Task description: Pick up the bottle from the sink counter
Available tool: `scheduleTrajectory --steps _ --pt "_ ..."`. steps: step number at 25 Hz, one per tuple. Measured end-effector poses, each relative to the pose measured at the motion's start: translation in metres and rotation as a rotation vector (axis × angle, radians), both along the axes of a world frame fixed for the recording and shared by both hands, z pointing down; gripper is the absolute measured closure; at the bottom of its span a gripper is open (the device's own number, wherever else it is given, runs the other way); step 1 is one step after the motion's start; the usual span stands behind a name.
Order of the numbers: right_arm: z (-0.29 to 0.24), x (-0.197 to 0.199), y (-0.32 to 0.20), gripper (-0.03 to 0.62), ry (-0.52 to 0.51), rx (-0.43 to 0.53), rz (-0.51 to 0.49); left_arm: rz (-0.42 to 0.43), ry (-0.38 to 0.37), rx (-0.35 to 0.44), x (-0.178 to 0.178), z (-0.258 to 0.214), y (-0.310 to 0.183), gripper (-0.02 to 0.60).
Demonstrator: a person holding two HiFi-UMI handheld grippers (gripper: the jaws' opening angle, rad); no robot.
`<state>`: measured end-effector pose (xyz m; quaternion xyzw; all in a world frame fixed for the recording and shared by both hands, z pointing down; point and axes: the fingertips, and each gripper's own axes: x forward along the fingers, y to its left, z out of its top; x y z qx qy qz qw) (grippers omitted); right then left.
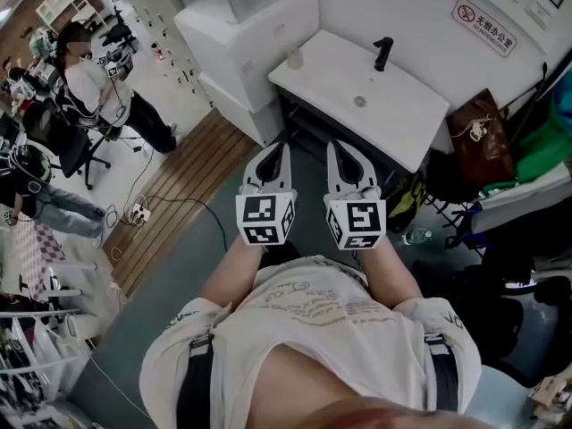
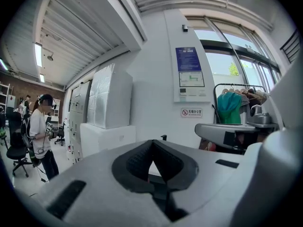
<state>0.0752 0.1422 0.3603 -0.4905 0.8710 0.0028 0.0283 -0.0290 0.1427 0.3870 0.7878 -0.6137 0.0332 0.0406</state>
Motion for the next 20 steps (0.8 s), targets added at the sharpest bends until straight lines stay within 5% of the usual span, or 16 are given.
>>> scheduleTrajectory --steps 20 --pt "0.001 0.019 -0.019 0.572 -0.003 0.028 0.005 0.010 -0.017 0.006 0.022 0.007 -0.024 0.561"
